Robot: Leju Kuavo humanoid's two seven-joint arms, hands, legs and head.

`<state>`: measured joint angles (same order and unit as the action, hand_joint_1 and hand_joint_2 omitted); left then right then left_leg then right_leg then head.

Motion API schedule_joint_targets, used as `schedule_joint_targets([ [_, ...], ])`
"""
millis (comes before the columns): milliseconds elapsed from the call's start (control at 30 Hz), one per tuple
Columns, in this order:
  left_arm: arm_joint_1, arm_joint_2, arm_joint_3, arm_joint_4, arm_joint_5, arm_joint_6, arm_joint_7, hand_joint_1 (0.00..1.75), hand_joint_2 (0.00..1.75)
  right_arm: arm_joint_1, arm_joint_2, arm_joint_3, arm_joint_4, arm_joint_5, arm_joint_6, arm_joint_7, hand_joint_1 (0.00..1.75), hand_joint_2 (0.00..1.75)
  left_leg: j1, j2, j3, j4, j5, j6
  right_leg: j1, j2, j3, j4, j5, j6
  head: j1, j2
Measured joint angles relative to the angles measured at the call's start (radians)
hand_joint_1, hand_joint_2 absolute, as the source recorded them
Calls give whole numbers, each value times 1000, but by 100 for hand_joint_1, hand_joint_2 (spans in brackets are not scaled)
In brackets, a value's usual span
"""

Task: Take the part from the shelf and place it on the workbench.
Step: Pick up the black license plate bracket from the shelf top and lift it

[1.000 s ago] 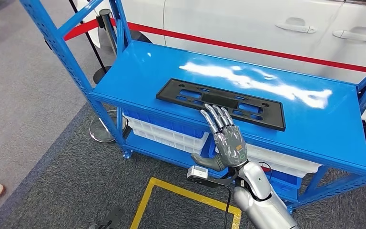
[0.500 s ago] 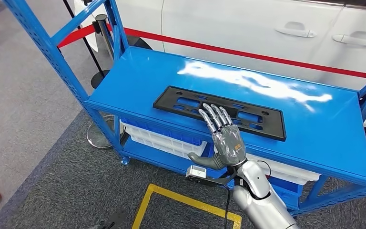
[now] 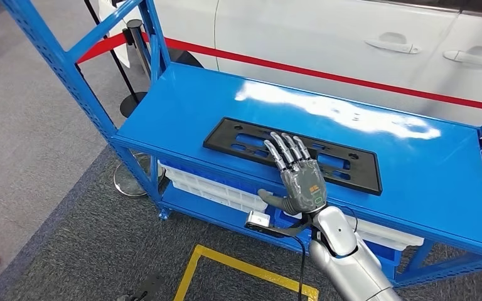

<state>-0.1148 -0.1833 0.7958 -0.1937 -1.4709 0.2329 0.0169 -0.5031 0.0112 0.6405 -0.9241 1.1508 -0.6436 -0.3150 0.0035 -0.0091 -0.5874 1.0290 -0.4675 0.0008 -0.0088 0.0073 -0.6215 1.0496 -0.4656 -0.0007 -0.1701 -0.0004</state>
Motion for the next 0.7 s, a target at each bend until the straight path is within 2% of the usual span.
schedule_joint_targets([
  [67,-1,0,0,0,-4,-1,0,0,0,-23,-1,0,21,56,3,46,0,175,1,1,-2,7,-9,-10,-3,1,4,-5,2,-9,0,0],
  [100,-2,0,0,0,-6,-2,1,0,0,-40,-1,0,35,80,8,66,0,175,1,2,-11,29,-24,-15,-6,0,7,-9,3,-14,0,0],
  [133,-4,-1,0,0,-7,-3,1,0,0,-58,0,0,48,97,13,80,0,175,3,2,-29,72,-48,-21,-9,-1,11,-12,4,-18,0,0],
  [200,-7,-1,0,0,-11,-5,1,0,0,-91,-1,0,85,130,29,106,0,175,7,3,-93,204,-103,-30,-10,-3,13,-13,3,-22,0,0],
  [233,-7,-1,0,0,-13,-5,2,0,0,-104,-1,0,105,144,36,118,0,175,8,3,-121,257,-117,-33,-10,-3,13,-12,2,-23,0,0],
  [267,-7,-1,-1,0,-15,-6,3,0,0,-118,-1,0,132,162,46,132,0,175,9,3,-136,278,-112,-34,-10,-3,14,-12,2,-23,0,0],
  [300,-7,-1,-1,0,-16,-8,4,0,0,-133,-1,0,158,180,53,146,0,175,9,3,-132,261,-89,-33,-10,-2,14,-12,2,-23,0,0],
  [367,-11,-1,-2,0,-21,-12,5,0,0,-175,0,0,218,237,67,193,0,175,8,3,-81,136,-15,-25,-10,0,18,-12,0,-21,0,0],
  [400,-14,-1,-4,0,-25,-15,5,0,0,-196,-1,0,249,270,73,221,0,175,6,3,-52,72,11,-19,-8,0,18,-12,-1,-18,0,0],
  [433,-17,-1,-6,0,-28,-18,6,0,0,-214,-1,0,277,305,81,248,0,175,3,3,-30,25,25,-14,-7,0,18,-12,-2,-14,0,0],
  [467,-18,-1,-7,0,-30,-20,6,0,0,-228,-2,1,304,337,93,266,0,175,1,3,-21,2,26,-10,-5,0,17,-12,-2,-10,0,0],
  [533,-19,-2,-9,0,-31,-22,7,0,0,-247,-2,7,351,382,133,279,0,175,1,2,-17,-8,25,-1,-4,-1,16,-16,0,2,0,0],
  [600,-20,-3,-10,0,-31,-23,7,0,0,-263,-5,14,393,401,172,277,0,175,5,3,-12,-21,31,11,-3,-2,7,6,-19,11,0,0],
  [633,-21,-3,-10,0,-31,-23,7,0,0,-270,-7,16,410,403,186,275,0,175,8,4,-10,-27,34,17,-3,-2,-11,44,-43,14,0,0],
  [700,-23,-3,-10,0,-31,-23,8,0,0,-281,-9,19,437,405,203,273,0,175,7,5,-9,-28,35,23,-5,-2,-71,168,-103,17,0,0],
])
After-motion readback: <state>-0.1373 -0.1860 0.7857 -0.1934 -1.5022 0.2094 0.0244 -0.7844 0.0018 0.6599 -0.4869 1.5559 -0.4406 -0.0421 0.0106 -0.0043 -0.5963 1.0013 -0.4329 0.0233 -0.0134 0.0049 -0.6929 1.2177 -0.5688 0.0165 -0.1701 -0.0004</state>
